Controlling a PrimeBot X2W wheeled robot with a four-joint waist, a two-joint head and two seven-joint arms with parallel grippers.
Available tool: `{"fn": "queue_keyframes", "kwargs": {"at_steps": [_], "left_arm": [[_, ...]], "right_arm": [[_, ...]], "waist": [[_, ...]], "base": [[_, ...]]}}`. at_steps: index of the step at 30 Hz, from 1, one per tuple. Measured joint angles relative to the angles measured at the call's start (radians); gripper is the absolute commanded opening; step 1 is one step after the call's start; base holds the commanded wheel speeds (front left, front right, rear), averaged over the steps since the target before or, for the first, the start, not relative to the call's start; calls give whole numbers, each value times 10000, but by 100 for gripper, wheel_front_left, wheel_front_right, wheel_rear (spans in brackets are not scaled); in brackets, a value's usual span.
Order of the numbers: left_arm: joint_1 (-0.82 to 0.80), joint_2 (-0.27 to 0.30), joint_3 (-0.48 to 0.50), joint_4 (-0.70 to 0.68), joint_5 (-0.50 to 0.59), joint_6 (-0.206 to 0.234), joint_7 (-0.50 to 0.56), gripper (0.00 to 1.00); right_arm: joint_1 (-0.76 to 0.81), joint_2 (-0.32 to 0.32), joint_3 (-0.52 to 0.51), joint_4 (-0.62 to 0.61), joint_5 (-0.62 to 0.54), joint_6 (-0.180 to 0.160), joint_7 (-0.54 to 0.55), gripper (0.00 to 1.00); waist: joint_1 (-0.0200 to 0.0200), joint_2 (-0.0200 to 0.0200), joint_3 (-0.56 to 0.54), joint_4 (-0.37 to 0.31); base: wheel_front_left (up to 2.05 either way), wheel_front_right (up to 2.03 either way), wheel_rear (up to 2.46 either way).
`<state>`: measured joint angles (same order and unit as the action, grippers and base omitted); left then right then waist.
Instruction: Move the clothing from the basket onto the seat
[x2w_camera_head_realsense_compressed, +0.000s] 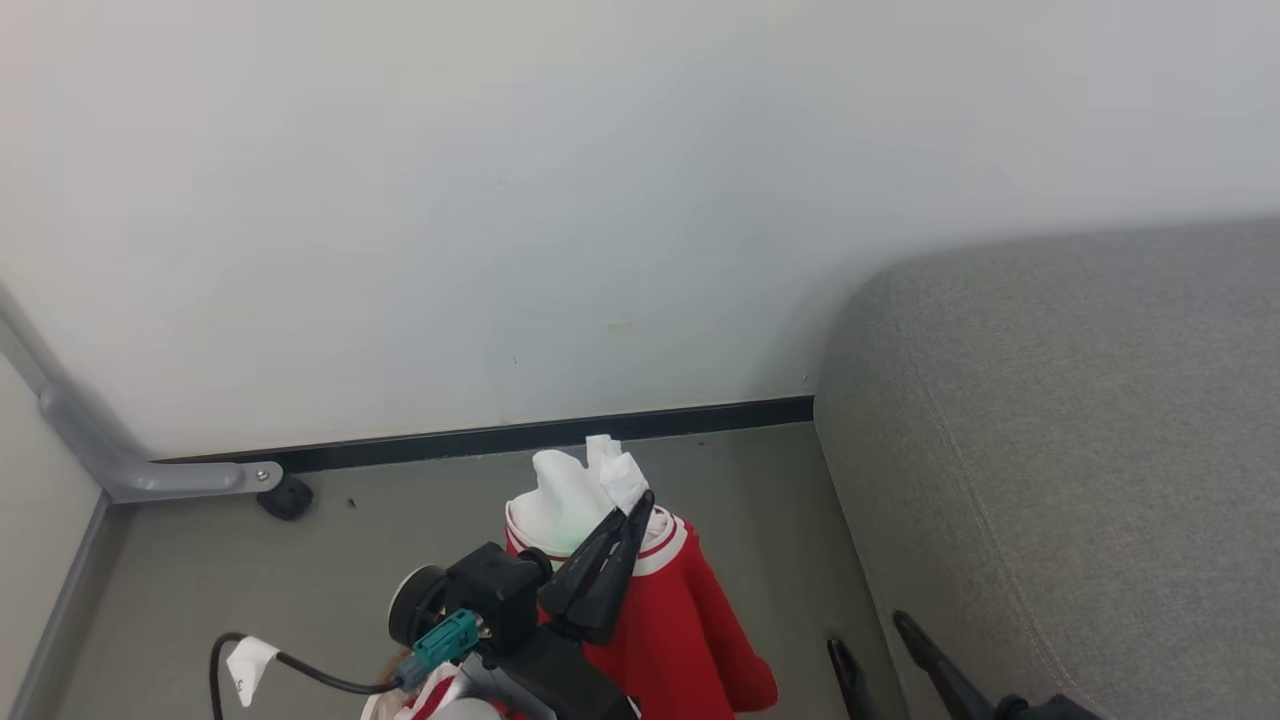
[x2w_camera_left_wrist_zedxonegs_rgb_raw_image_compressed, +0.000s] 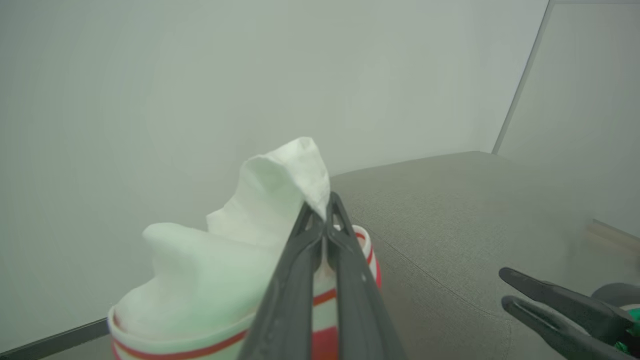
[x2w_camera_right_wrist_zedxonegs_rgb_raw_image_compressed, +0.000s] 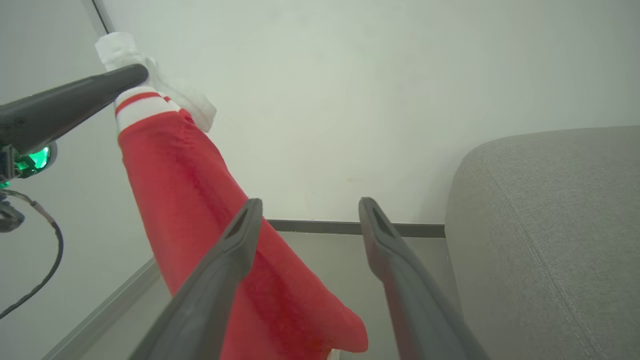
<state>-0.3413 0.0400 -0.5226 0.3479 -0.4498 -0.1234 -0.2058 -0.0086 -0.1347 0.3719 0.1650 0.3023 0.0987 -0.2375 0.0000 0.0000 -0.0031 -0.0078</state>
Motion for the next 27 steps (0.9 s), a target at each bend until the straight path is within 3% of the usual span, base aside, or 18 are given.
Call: {"fn": "queue_keyframes", "kwargs": {"at_steps": [14,26,27], "left_arm": [[8,65,-892,-959,-476,4,874,0],[3,82,-1269,-1358,-646,184,1409,0],[-2,90,-1281,-1386,-667,192,1429,0]], "right_arm": [[-762,460,1363,405,140,161,437,100],[-2197,596,2042,1862,332,245,750,100],[-2305,608,2071,1983,337,245,777,67]], "waist": [[0,0,-50,266],[0,0,-15,668],[0,0,-8,693]], "base": [[0,0,0],[0,0,0],[0,0,0]]}}
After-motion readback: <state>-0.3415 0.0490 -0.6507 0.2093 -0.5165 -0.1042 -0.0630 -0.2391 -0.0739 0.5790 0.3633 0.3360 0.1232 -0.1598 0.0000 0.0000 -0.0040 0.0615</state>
